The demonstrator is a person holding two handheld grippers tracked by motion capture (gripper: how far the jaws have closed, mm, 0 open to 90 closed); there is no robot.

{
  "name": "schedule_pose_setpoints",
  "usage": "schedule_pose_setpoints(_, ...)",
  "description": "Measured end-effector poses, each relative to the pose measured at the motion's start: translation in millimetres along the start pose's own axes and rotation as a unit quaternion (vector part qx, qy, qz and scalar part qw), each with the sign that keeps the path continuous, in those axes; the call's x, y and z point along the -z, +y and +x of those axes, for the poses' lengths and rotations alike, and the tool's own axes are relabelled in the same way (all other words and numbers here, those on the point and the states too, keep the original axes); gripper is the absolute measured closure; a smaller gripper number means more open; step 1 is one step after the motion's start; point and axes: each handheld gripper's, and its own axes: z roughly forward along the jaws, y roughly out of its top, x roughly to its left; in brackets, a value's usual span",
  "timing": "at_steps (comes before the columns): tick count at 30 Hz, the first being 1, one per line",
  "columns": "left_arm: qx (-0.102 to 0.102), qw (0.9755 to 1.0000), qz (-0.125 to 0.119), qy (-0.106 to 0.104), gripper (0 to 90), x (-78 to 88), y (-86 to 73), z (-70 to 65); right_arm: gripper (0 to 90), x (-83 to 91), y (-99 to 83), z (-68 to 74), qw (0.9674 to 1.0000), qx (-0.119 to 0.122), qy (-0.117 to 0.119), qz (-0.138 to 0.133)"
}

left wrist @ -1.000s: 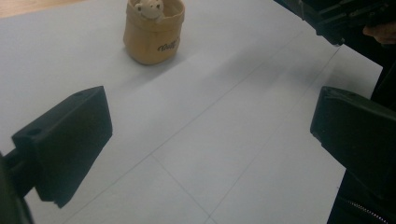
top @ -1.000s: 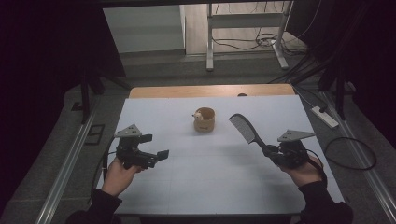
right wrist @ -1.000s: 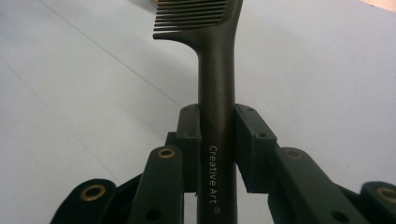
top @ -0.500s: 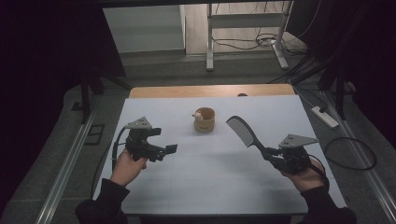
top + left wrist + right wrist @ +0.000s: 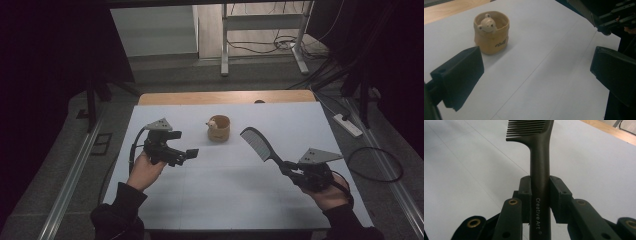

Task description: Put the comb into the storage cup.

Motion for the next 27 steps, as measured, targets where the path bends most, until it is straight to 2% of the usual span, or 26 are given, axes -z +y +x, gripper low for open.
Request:
schedule_pose_setpoints(8,-0.002,0.9998,0.000,-0.018,0.0,-7.8,3.1,-4.8,72.4,1.9,-0.3,7.2,0.9999,0.014,0.002,-0.008)
schedule_pose_setpoints(14,0.011,0.9997,-0.003,-0.024,0.0,-8.2,-0.5,-6.8,72.4,1.3,-0.7,13.4,0.9997,0.023,0.005,-0.009)
schedule_pose_setpoints(25,0.009,0.9994,0.017,-0.028,0.0,-12.7,-0.2,-11.4,72.4,-1.8,1.2,24.9,0.9987,0.045,0.018,-0.013)
schedule_pose_setpoints(27,0.010,0.9991,0.019,-0.036,0.0,-13.4,0.1,-12.1,72.4,-3.0,2.2,28.6,0.9982,0.053,0.024,-0.016)
